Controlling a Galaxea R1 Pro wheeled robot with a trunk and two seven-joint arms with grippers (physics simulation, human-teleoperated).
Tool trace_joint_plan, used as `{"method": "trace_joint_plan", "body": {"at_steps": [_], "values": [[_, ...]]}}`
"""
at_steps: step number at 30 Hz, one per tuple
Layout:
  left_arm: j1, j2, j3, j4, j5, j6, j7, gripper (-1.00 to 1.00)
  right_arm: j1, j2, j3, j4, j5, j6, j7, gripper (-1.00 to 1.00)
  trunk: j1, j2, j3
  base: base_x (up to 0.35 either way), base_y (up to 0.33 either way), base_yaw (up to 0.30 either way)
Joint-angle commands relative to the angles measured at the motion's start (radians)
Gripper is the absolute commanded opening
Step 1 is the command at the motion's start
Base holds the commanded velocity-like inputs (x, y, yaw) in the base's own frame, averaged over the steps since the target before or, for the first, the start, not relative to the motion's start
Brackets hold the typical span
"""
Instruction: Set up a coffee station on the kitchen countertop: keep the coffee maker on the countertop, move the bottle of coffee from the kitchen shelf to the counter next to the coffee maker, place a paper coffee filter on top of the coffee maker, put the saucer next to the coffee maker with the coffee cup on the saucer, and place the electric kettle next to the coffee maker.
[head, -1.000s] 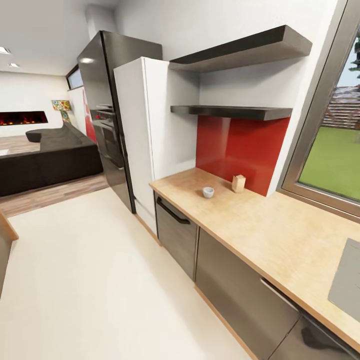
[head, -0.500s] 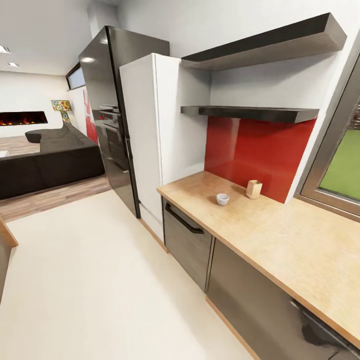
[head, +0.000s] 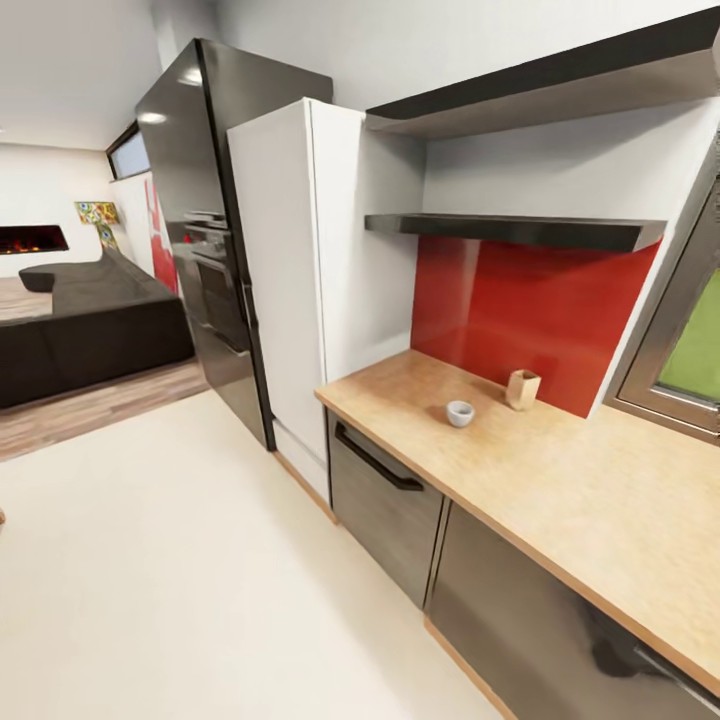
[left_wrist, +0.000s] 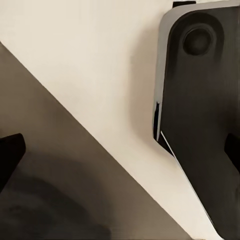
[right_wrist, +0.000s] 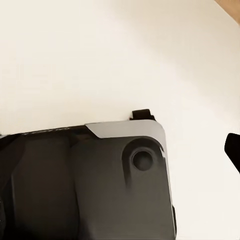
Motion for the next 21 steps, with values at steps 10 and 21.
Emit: {"method": "trace_joint_plan", "body": {"at_steps": [10,21], "values": [[0.001,-0.001,-0.003,-0.005,0.003,0.008,0.003,1.0,-0.001,0.0,-0.008,0.0,0.008,-0.002,0.004,1.0,0.001,-0.002,-0.002,0.28,0.233,-0.264],[0.002,-0.001,-0.003,-0.003,0.003,0.008,0.003,1.0,-0.001,0.0,-0.008,0.0,0.008,-0.002,0.005,1.0,0.001,-0.002,-0.002,0.258,0.246,-0.266]]}}
